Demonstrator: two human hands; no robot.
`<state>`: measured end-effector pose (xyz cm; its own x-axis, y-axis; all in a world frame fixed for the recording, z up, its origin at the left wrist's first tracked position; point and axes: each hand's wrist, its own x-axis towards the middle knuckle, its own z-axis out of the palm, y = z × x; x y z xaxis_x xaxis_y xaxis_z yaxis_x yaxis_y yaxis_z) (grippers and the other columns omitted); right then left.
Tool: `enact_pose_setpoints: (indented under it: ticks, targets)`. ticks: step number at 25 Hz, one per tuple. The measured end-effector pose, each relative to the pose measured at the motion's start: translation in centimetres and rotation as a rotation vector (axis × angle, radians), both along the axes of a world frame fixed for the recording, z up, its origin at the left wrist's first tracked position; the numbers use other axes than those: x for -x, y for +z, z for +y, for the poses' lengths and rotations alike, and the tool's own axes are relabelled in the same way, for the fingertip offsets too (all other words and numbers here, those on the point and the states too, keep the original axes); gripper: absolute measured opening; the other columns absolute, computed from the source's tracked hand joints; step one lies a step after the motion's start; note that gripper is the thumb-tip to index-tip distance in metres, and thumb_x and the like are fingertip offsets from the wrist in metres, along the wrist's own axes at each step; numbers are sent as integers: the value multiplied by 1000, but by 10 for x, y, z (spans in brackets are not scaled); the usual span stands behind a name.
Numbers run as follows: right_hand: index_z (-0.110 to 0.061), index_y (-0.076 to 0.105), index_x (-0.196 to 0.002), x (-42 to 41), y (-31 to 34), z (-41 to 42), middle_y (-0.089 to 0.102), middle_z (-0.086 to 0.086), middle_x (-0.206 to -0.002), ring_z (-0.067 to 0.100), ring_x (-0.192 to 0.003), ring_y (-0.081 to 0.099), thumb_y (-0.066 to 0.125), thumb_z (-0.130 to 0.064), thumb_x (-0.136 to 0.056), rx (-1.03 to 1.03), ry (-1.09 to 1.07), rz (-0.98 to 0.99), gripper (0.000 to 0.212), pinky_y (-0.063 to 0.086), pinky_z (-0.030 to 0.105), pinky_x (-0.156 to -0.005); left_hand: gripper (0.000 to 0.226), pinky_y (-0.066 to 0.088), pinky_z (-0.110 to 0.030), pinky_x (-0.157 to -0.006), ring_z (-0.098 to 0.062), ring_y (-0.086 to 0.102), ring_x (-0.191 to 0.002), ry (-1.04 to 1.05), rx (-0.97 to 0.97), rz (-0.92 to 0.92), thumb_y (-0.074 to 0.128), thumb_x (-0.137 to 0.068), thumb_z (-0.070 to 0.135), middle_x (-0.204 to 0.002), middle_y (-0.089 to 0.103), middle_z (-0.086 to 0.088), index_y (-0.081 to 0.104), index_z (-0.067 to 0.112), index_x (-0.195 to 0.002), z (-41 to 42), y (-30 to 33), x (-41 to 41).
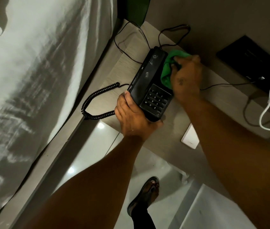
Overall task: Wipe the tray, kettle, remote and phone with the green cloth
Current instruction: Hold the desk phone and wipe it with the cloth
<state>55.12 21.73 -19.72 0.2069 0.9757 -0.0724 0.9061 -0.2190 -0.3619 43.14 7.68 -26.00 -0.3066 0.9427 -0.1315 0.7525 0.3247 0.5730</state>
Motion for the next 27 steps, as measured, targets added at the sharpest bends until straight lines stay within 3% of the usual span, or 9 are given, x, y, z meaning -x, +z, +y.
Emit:
enact_pose_setpoints:
  ticks: [3,8,10,12,16,18,21,24,27]
  targets:
    - [-15,59,-124,3,5,-7,44,15,-132,26,-115,51,54,-20,-95,9,-41,59,30,37,16,-88,140,23,-53,-117,-39,32,-140,-3,10,14,68,-51,82,-149,32,-23,16,-2,-150,0,2,-1]
    - [-17,64,-118,27,1,-96,49,7,-119,23,-106,50,54,-18,-93,-33,77,129,27,49,32,-87,127,26,-57,-116,-40,30,-143,8,5,39,49,-68,87,-152,31,-25,15,-3,-151,-1,-5,-1]
    - [-14,63,-120,17,-1,-74,51,14,-123,29,-109,53,57,-8,-90,-35,127,80,31,51,36,-90,132,23,-54,-118,-40,30,-142,2,6,46,41,-65,93,-151,30,-25,13,-2,-151,-1,-5,-2]
    - [-15,59,-124,3,-2,-34,46,16,-130,31,-114,52,55,-3,-89,11,97,52,37,51,37,-94,139,21,-52,-118,-40,31,-141,1,12,50,52,-57,94,-151,30,-23,13,-1,-152,-1,-6,-3]
    - [-13,60,-124,-8,5,9,47,17,-133,31,-115,54,52,2,-89,5,-93,116,39,46,21,-88,143,23,-53,-117,-40,33,-139,-1,33,49,59,-51,91,-149,31,-22,15,0,-151,-1,-6,-2]
    - [-12,61,-122,5,4,-22,48,17,-131,29,-113,54,52,1,-90,-13,-84,128,36,46,20,-88,138,25,-52,-116,-39,34,-138,15,12,55,52,-57,94,-148,31,-22,16,-1,-151,-1,-5,-3]
    - [-15,63,-121,27,6,-84,49,12,-126,27,-111,53,54,-5,-92,5,4,147,32,53,33,-88,132,24,-53,-114,-39,32,-139,8,4,46,30,-64,97,-149,32,-23,16,-2,-151,-1,-5,-1]
    - [-15,60,-123,13,6,-49,47,14,-128,29,-113,51,54,1,-88,15,51,100,39,53,35,-90,138,24,-52,-115,-39,33,-138,16,11,59,45,-59,97,-148,32,-22,18,-2,-151,0,-5,-4]
    - [-13,60,-124,-6,9,7,49,18,-129,32,-114,53,53,6,-86,18,2,65,43,45,22,-88,147,22,-51,-117,-39,33,-139,9,48,58,61,-49,94,-149,31,-21,16,-1,-152,0,-7,-3]
